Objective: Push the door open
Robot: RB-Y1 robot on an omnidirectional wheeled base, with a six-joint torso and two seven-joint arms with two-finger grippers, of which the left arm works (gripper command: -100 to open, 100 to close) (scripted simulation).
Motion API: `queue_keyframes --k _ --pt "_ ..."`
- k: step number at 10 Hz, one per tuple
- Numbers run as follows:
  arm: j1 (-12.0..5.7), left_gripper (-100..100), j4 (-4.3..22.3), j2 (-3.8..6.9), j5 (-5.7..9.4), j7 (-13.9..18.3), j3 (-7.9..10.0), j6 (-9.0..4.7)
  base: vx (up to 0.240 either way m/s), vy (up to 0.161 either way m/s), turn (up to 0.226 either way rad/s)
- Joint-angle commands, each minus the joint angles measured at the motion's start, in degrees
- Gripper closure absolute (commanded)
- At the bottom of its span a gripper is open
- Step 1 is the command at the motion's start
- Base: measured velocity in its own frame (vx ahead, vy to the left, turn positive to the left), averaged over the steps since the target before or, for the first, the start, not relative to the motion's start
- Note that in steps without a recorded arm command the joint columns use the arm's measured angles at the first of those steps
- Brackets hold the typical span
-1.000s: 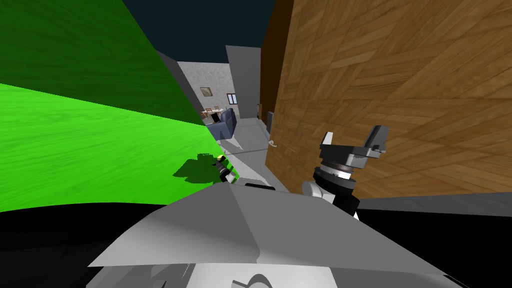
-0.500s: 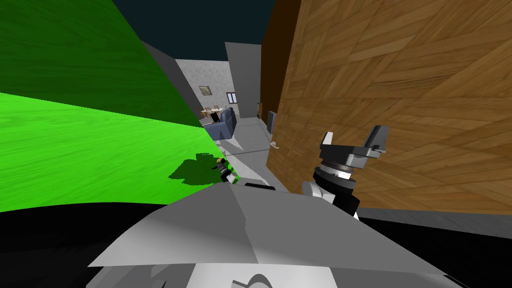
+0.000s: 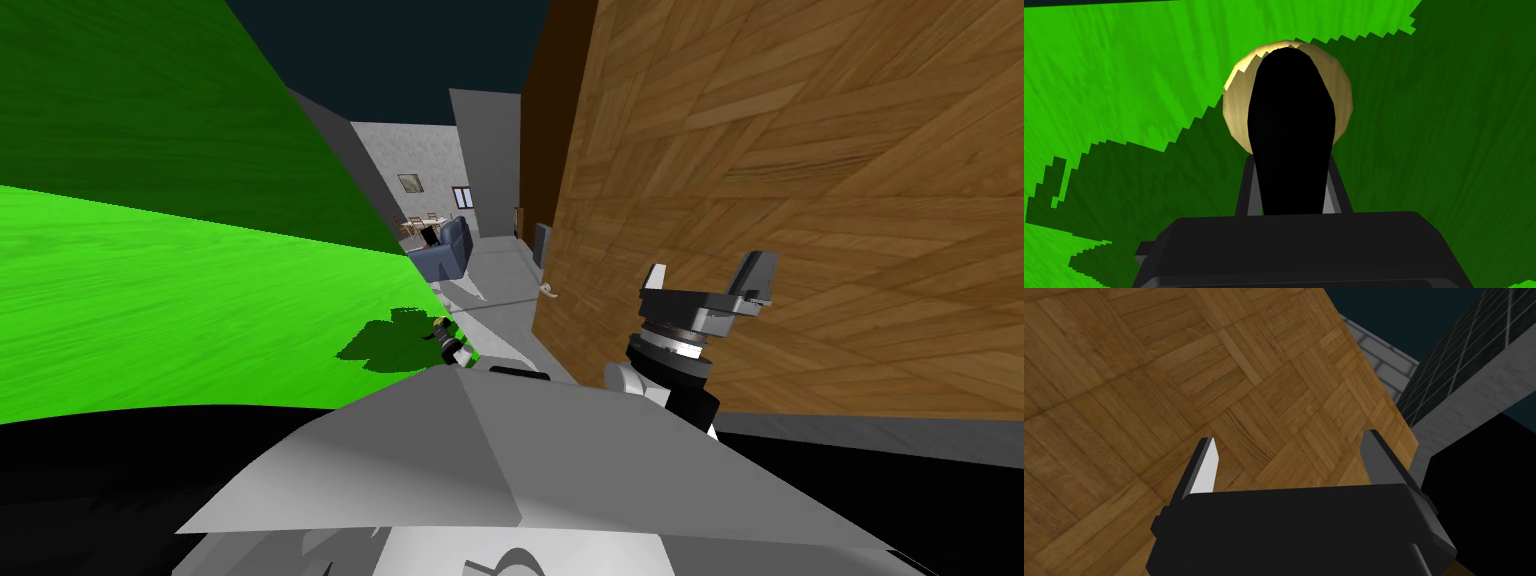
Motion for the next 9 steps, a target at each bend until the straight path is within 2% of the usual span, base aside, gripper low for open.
queue_keyframes --k 1,2,3,4,6,7,9 --pt "-0.46 100 0.1 1.21 1.13 -0.76 1.02 -1.15 0.134 0.12 0.003" --pt "-0.61 100 -0.06 1.31 2.13 -1.59 1.79 -1.86 0.156 0.112 0.001" --pt "-0.61 100 -0.06 1.31 2.13 -1.59 1.79 -1.86 0.124 0.095 0.011" --pt "-0.87 100 -0.32 1.05 3.78 -2.96 3.08 -3.03 0.153 0.143 0.037" --pt "-0.95 100 -0.4 0.86 4.34 -3.42 3.51 -3.42 0.161 0.124 0.011" --pt "-1.2 100 -0.65 -0.01 5.92 -4.74 4.74 -4.54 0.103 0.116 0.011" --pt "-1.44 100 -0.9 -1.46 7.52 -6.07 5.98 -5.67 0.163 0.149 0.018"
